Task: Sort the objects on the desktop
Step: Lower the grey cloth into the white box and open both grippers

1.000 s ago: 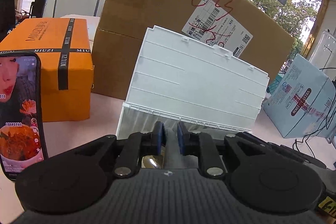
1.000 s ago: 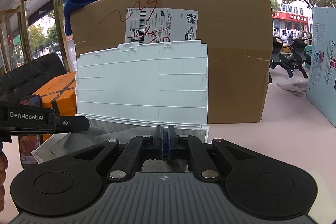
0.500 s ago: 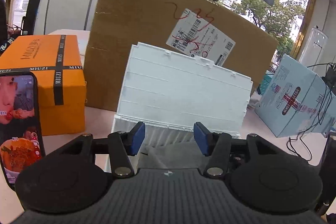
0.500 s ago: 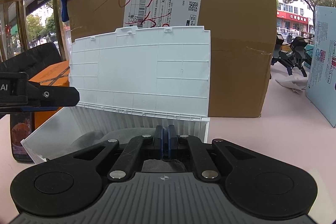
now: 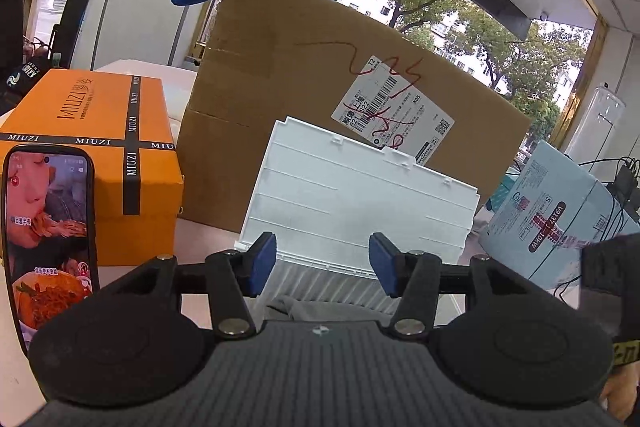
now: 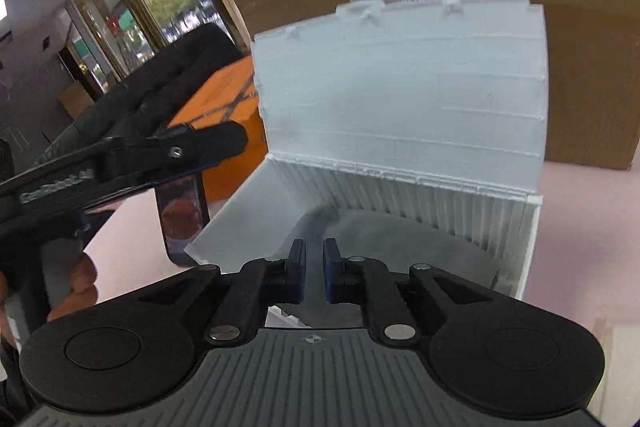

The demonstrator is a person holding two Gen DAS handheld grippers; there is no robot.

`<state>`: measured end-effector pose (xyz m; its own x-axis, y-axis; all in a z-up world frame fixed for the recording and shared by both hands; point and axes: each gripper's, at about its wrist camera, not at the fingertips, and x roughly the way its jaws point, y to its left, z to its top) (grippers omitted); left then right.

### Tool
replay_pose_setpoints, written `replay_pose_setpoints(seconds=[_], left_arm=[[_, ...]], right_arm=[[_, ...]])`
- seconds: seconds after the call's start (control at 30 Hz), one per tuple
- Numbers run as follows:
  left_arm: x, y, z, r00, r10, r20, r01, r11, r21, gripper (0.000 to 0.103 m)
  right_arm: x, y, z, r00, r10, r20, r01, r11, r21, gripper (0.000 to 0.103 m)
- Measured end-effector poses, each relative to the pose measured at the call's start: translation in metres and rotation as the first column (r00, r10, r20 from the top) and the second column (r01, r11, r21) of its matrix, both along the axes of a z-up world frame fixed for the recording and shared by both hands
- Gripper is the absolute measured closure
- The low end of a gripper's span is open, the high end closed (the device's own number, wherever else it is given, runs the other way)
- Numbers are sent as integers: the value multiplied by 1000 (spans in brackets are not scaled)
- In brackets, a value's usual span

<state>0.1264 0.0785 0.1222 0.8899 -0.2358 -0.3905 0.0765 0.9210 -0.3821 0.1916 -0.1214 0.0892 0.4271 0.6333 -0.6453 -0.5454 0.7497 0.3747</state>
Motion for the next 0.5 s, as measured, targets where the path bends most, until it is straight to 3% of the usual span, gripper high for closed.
replay_pose_setpoints(seconds=[0.1,0.17,0.5], left_arm=[[-4,3,3,1000,3,10,-3,1000,-17,54],[-6,4,5,1000,3,17,-2,1000,-24,54],[-7,-1,3,1000,-13,8,13,1000,-20,51]], right_arm=[[18,19,-9,999,3,-53,-8,995,-100,94],[25,27,-14,993,39,-113,-49,995,-92,95],[35,64,-22,983,46,-180,-69,990,-123,95]])
